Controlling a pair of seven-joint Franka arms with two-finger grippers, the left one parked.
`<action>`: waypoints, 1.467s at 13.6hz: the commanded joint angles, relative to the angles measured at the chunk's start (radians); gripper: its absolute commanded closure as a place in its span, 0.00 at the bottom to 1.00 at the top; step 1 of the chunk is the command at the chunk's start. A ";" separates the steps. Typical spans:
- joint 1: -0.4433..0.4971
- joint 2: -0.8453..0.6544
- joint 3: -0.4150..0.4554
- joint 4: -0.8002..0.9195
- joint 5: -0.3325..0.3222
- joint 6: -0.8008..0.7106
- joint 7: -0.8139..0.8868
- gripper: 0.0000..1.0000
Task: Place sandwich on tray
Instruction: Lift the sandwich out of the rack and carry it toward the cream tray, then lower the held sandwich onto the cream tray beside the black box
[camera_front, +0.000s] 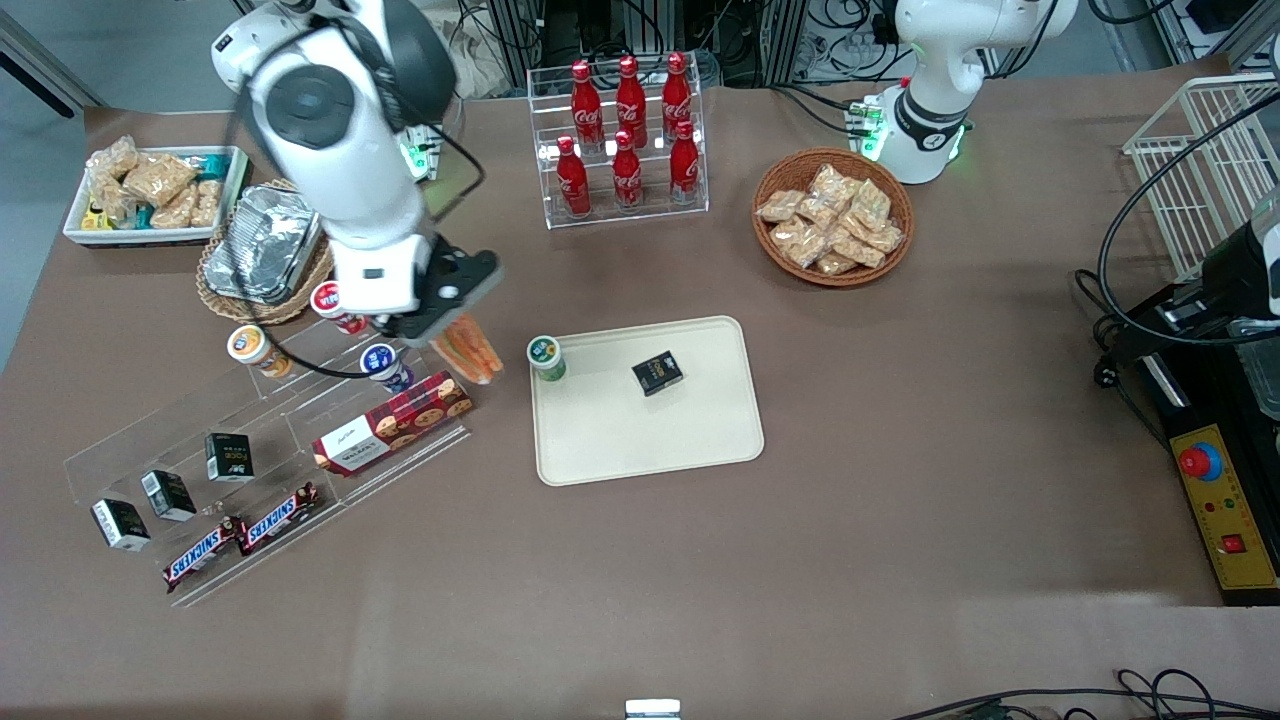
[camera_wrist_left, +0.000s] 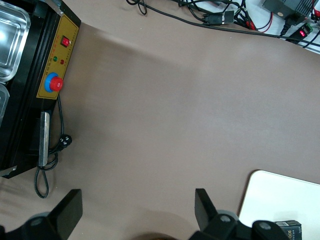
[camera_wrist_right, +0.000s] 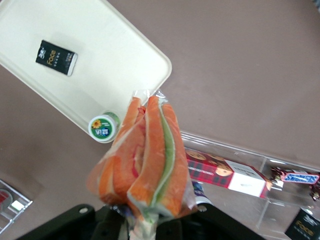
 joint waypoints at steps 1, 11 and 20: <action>0.007 0.046 -0.011 0.016 0.037 0.051 -0.024 1.00; 0.074 0.253 -0.007 0.016 0.038 0.465 -0.254 1.00; 0.220 0.500 -0.010 0.053 0.028 0.786 -0.363 1.00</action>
